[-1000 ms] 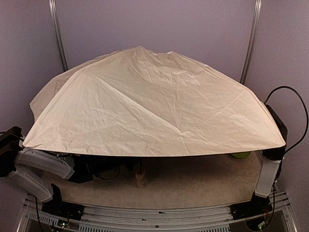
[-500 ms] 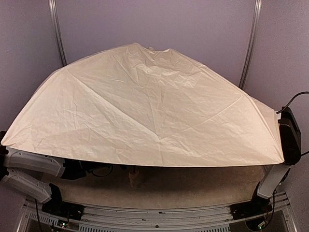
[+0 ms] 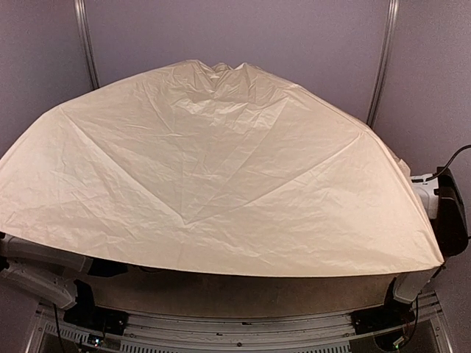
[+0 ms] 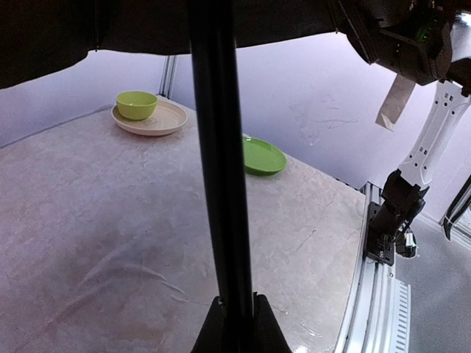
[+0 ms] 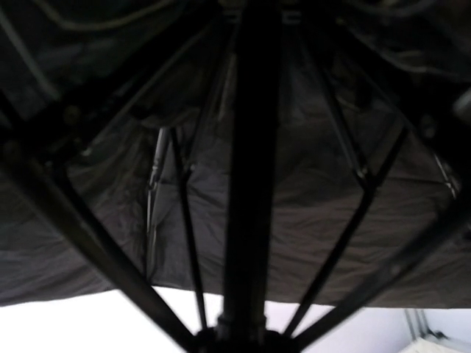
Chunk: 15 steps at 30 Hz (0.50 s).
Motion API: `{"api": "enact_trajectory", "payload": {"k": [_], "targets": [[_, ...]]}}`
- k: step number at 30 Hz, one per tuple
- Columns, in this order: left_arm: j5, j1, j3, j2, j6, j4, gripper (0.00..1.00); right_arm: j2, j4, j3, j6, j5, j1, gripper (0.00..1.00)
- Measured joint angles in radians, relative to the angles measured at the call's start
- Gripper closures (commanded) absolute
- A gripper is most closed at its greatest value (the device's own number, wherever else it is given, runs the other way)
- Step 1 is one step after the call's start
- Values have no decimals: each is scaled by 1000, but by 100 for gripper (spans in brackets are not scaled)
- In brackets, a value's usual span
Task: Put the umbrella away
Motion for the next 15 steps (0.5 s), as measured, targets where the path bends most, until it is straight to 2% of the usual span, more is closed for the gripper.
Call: {"api": "enact_trajectory", "payload": {"k": [15], "targets": [[-66, -55, 2, -19, 55, -9, 100, -16, 48, -42, -4, 6, 36, 100]]}}
